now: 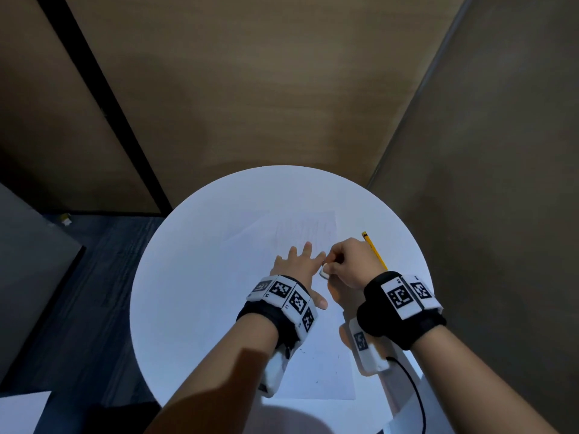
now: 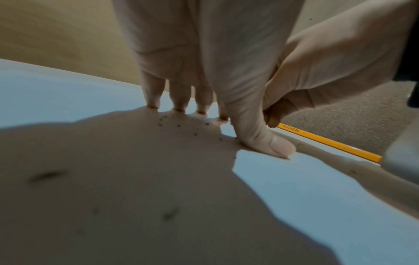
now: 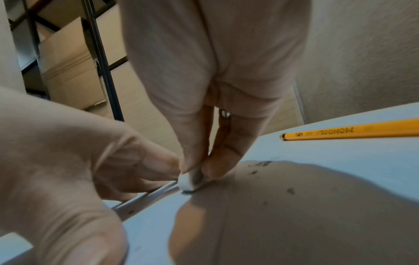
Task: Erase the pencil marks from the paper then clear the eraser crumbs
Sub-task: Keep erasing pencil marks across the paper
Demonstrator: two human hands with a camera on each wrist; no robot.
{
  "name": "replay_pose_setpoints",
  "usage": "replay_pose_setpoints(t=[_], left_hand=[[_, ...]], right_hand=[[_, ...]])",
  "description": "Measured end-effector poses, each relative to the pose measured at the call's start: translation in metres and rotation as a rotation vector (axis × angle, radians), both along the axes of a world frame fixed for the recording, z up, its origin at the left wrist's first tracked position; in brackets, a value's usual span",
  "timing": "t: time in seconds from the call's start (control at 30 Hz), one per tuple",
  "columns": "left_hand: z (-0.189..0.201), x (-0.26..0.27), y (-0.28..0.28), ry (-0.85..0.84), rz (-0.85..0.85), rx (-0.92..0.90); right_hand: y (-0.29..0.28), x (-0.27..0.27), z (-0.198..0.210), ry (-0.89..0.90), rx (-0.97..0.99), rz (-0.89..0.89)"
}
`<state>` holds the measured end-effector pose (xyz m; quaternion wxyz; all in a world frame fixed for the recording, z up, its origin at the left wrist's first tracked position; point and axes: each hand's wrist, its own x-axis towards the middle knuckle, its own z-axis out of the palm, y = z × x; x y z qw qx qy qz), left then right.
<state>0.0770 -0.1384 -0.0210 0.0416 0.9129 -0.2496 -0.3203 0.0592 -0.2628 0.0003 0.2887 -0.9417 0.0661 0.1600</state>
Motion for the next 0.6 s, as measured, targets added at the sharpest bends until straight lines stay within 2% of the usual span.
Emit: replay_pose_setpoints(t=[0.1,0.23,0.4,0.53,0.6], left_hand=[[-0.001,0.001,0.000,0.008,0.002,0.002],[0.000,0.000,0.000,0.020,0.016,0.009],[0.000,0.001,0.000,0.016,0.018,0.004],[0.003,0.000,-0.001,0.015,0.020,0.013],[0.005,0.000,-0.001,0.014,0.022,0.011]], right_hand=[[0.000,-0.004,-0.002,-0.037,-0.006,-0.009],[-0.003,-0.011,0.001,0.055,-0.013,0.074],[0.001,-0.005,0.002,-0.033,-0.012,-0.023],[0.000,-0.010,0.005,0.055,-0.058,0.062],[0.001,-0.006,0.008,0.052,-0.054,0.051]])
